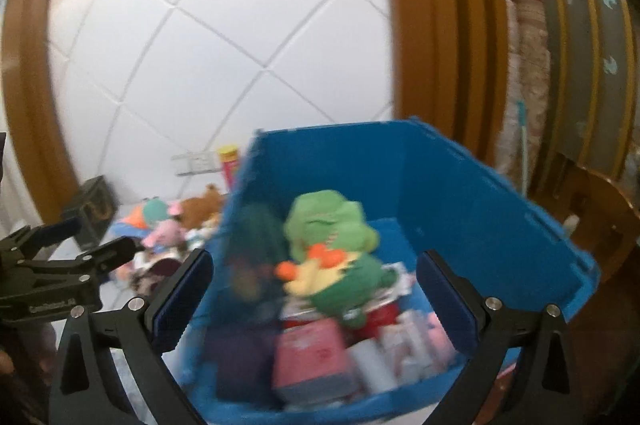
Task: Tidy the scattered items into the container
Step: 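Move both tools back from the crate toward the table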
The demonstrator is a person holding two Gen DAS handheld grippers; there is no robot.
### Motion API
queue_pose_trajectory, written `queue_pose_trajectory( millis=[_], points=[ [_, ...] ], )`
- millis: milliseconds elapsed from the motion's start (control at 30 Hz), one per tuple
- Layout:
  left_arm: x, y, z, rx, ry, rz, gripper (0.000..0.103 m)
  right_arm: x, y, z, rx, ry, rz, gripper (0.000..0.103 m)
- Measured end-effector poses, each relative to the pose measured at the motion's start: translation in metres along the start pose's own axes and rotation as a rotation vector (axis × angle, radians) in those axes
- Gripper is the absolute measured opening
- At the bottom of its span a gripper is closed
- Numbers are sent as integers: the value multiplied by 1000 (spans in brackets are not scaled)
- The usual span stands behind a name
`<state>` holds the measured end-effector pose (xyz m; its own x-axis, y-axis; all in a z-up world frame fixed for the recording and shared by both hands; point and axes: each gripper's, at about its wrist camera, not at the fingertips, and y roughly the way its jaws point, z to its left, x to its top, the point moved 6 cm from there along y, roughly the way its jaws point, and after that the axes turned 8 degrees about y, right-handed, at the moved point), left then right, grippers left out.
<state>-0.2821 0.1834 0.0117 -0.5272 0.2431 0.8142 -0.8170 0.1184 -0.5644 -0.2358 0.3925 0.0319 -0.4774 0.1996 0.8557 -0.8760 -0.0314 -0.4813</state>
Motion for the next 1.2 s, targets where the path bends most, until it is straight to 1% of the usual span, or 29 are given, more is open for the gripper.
queue_pose_trajectory(
  millis=[33, 100, 267, 400, 567, 767, 967, 1200],
  points=[
    [-9, -10, 13, 25, -1, -4, 103, -8, -1, 15, 17, -7, 6, 103],
    [-27, -26, 36, 52, -12, 2, 103, -21, -4, 39, 39, -15, 16, 103],
    [-76, -48, 83, 96, -44, 62, 103, -62, -15, 94, 61, -32, 45, 103],
    [-112, -67, 109, 89, -76, 89, 103, -89, -34, 123, 25, -63, 47, 103],
    [-139, -89, 120, 76, -88, 89, 103, -113, -61, 141, -11, -82, 46, 103],
    [-151, -103, 119, 63, -97, 91, 103, -128, -80, 148, -28, -78, 50, 103],
    [-151, -110, 117, 69, -99, 81, 103, -127, -96, 148, -31, -74, 29, 103],
    [-150, -114, 118, 95, -116, 73, 103, -122, -96, 142, -28, -77, 27, 103]
  ],
)
